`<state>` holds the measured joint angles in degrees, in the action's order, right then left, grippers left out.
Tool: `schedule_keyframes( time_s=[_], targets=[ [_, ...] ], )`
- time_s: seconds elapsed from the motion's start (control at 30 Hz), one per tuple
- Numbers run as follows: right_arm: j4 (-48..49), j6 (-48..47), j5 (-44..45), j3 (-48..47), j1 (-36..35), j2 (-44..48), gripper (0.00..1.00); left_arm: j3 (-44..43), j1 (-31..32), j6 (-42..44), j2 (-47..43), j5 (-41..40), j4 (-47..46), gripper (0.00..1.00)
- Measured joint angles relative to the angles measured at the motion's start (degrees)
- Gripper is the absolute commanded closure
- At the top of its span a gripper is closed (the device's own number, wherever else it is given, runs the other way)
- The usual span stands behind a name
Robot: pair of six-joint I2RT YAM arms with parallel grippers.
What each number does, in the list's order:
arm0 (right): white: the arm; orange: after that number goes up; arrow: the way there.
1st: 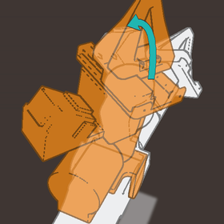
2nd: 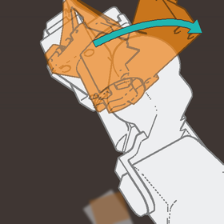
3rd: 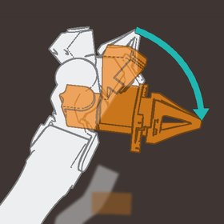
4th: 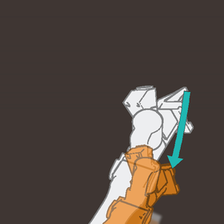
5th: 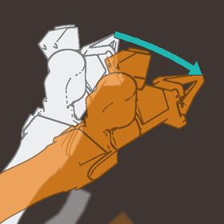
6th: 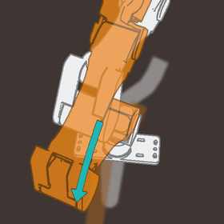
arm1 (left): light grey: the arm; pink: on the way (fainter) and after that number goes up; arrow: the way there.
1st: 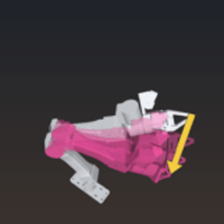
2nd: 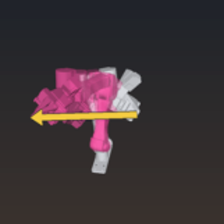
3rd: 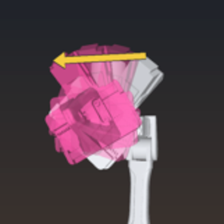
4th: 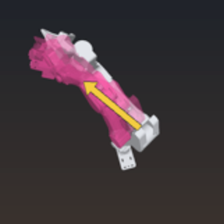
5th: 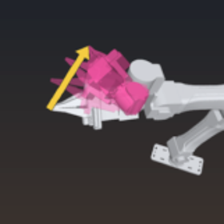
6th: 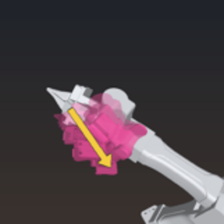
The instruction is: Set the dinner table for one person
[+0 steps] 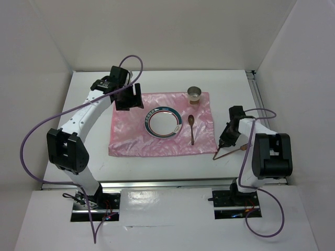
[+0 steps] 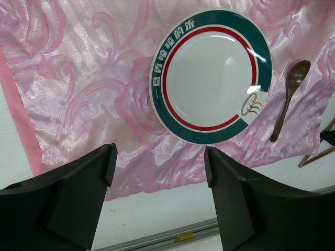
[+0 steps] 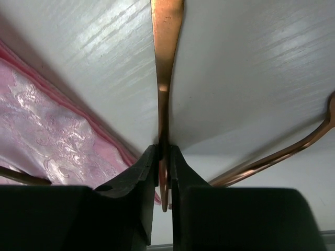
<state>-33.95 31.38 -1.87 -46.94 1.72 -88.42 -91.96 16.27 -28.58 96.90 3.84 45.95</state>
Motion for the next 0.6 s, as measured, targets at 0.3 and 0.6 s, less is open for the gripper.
schedule_keyframes(
  time_s=[0.3,0.6],
  targets=[
    [-2.1,-0.7,5.6,-6.7,-0.2,1.2,1.00,0.0,-0.1,0.0,0.0,0.0,0.0,0.15],
    [-4.3,-5.1,9.0,-22.1,-12.5,-2.2,1.00,0.3,-0.4,-0.1,-0.1,0.5,-0.2,0.15]
  ],
)
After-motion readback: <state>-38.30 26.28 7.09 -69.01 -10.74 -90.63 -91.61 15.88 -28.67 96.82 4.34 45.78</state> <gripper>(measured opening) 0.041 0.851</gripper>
